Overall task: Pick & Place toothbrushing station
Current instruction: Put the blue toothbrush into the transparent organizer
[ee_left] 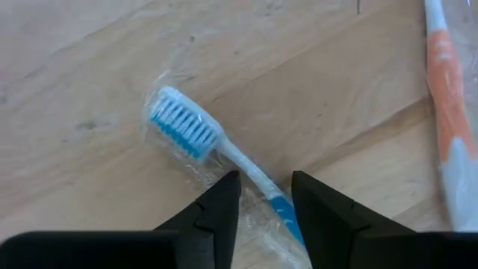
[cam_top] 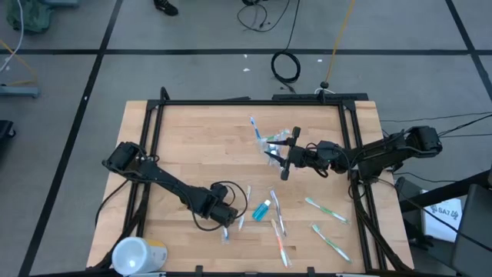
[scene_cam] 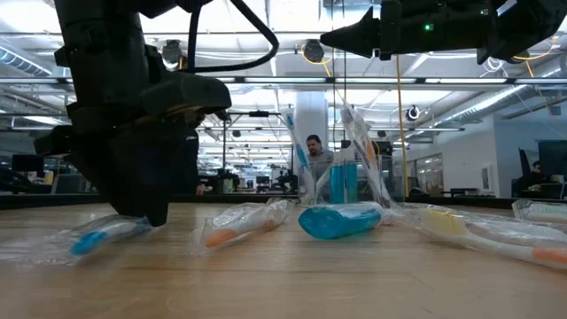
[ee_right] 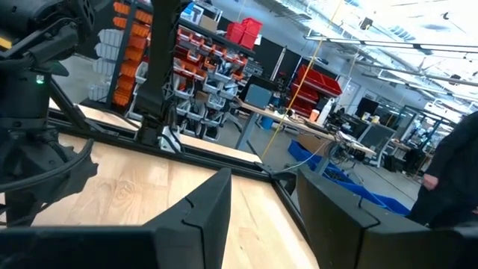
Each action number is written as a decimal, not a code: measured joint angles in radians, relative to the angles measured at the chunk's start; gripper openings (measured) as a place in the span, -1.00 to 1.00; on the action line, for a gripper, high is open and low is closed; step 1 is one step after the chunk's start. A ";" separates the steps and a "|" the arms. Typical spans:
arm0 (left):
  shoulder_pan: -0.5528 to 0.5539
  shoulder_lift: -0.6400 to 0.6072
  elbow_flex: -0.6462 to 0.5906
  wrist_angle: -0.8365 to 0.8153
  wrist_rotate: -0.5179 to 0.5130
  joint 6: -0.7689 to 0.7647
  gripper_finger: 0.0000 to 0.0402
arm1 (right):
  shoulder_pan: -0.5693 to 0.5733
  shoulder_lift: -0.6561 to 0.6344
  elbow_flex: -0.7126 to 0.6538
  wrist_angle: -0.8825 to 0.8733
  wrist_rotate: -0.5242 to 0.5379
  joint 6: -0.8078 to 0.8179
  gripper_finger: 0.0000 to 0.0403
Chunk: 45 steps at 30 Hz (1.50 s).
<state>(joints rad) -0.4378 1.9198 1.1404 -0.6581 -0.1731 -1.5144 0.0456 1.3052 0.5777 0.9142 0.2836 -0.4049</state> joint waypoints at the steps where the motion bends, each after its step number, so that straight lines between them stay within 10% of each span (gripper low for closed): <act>1: 0.004 0.000 0.000 0.004 -0.001 0.015 -0.39 | 0.000 0.000 0.000 0.000 0.000 0.000 -0.29; 11: 0.027 -0.002 -0.001 0.017 -0.030 0.147 -0.95 | 0.000 0.000 0.000 0.000 -0.001 -0.008 -0.29; 29: 0.064 -0.235 -0.007 0.168 -0.411 0.458 -0.99 | 0.000 0.000 0.000 -0.042 -0.001 0.016 -0.29; 45: 0.244 -0.291 -0.005 0.629 -0.415 1.147 -0.99 | 0.033 -0.135 -0.001 -0.670 -0.027 0.326 -0.29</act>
<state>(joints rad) -0.1936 1.6283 1.1358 -0.0292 -0.5883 -0.3675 0.0785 1.1704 0.5766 0.2444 0.2569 -0.0786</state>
